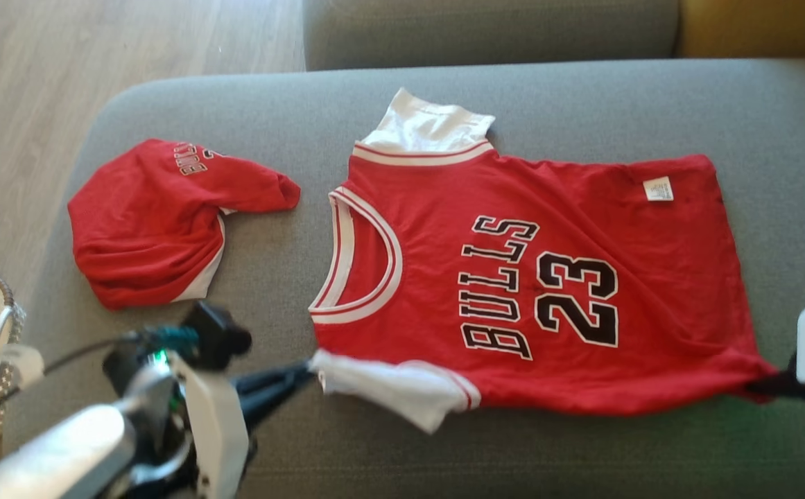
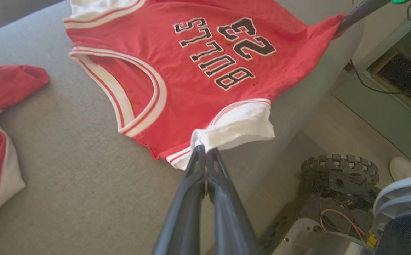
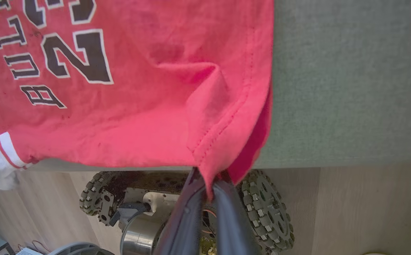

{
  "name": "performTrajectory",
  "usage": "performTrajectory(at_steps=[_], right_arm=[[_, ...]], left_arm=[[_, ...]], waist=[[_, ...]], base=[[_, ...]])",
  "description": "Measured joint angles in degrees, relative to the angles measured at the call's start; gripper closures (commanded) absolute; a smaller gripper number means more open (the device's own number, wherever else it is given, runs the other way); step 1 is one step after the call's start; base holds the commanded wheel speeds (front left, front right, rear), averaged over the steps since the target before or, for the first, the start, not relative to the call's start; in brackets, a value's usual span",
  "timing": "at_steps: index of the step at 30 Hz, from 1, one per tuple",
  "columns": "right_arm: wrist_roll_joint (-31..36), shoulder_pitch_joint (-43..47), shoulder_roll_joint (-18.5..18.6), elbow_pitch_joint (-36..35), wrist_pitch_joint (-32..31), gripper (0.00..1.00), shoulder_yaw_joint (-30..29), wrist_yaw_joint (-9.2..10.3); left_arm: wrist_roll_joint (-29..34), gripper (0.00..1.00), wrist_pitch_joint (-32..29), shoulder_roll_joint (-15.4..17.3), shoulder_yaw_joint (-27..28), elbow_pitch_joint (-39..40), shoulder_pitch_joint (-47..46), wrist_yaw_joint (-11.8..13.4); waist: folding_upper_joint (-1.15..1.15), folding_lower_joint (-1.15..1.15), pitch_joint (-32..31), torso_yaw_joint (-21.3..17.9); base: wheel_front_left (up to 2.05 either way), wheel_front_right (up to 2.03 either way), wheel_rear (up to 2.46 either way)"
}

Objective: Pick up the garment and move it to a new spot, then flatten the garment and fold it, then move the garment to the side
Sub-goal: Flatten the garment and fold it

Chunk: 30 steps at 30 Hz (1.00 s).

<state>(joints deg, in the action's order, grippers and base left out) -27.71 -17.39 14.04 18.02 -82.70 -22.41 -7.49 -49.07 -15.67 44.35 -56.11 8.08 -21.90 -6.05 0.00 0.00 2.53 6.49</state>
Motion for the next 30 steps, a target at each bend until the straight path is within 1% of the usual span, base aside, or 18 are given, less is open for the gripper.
performTrajectory(at_steps=[2,5,9,15,18,27,30], right_arm=[[1.09,-1.76,-0.87,-0.45,0.04,1.00,-1.25,0.00],[2.59,-4.25,-1.55,-0.45,0.86,1.00,-2.01,0.00],[3.55,-6.67,-2.40,-0.07,2.38,1.00,-3.00,0.00],[4.16,-9.39,-2.88,1.31,4.72,1.00,-3.11,0.00],[4.47,-10.18,-2.85,2.10,5.69,1.00,-3.01,0.00],[4.39,-12.52,-2.72,4.17,8.86,1.00,-1.18,0.00],[3.30,-13.15,-2.65,4.90,10.72,1.00,-0.20,0.00]], left_arm=[[0.60,1.00,1.42,-0.94,1.27,-1.24,-1.43,0.38],[3.20,1.00,2.85,-2.00,1.56,-3.39,-3.76,0.92],[3.87,1.00,5.02,-4.39,2.37,-5.60,-4.72,1.63],[4.72,1.00,9.12,-6.99,5.42,-10.37,-7.38,5.13],[5.46,1.00,10.22,-8.08,5.81,-12.55,-8.72,5.63],[6.23,1.00,10.81,-10.29,5.79,-18.33,-10.84,5.53],[7.08,1.00,11.12,-11.47,5.31,-21.11,-12.59,5.33]], waist=[[0.00,0.00,0.84,-0.08],[0.00,0.00,2.28,-0.33],[0.00,0.00,4.07,-0.72],[0.00,0.00,6.59,-1.40],[0.00,0.00,7.74,-1.76],[0.00,0.00,10.07,-2.85],[0.00,0.00,11.14,-3.16]], base=[[0.00,0.00,0.00],[0.00,0.00,0.00],[0.00,0.00,0.00],[0.00,0.00,0.00],[0.00,0.00,0.00],[0.00,0.00,0.00],[0.00,0.00,0.00]])
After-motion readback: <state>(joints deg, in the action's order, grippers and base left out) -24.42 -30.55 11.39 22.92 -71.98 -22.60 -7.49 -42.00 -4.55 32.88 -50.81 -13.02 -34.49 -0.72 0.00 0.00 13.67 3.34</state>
